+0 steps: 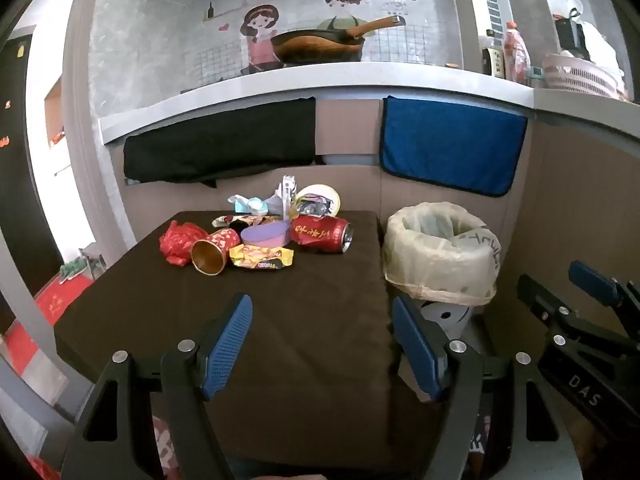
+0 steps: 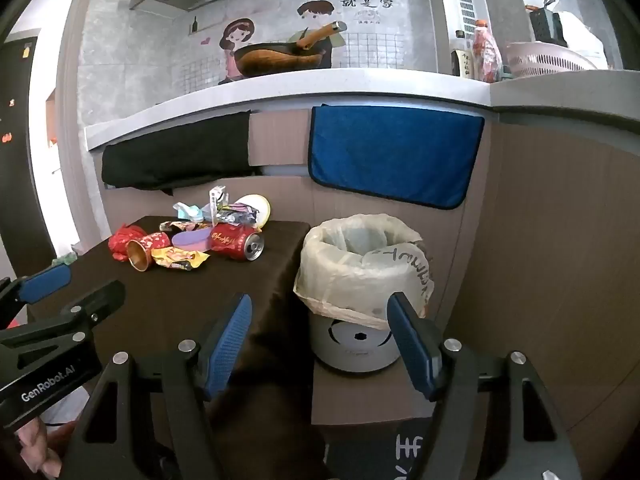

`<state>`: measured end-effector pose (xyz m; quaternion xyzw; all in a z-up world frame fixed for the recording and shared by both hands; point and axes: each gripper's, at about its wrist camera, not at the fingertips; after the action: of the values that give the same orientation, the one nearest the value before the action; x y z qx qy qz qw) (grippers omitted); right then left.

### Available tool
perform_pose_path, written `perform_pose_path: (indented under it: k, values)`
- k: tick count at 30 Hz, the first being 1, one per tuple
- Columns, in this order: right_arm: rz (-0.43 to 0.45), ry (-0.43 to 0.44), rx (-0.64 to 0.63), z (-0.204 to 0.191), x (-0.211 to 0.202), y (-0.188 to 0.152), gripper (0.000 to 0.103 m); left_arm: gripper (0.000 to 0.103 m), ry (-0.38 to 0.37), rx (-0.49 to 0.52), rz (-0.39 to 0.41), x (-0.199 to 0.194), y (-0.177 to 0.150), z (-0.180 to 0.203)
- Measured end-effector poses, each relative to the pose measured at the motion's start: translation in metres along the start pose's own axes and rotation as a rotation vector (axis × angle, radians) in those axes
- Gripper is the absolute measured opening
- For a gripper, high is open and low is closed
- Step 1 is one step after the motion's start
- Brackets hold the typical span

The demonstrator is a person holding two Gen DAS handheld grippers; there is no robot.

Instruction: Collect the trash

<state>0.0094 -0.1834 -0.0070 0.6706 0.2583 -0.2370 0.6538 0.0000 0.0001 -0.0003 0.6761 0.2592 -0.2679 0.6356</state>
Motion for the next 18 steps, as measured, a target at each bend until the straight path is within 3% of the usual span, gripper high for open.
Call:
perform_pose_path:
  k: [18]
  values:
    - [-0.014, 0.008, 0.007, 0.0023, 0.0005, 0.0003, 0.068, 0.073, -0.002, -0.004, -0.005, -0.0001, 0.0010, -0.0018]
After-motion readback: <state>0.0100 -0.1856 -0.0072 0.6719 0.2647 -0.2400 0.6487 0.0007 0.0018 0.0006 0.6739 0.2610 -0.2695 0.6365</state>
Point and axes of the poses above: each gripper's, at about its wrist camera, not at the fingertips, and x roughly the way its jaws point, z to its right, y to its top, and after that the axes turned 15 degrees about -z, right-handed
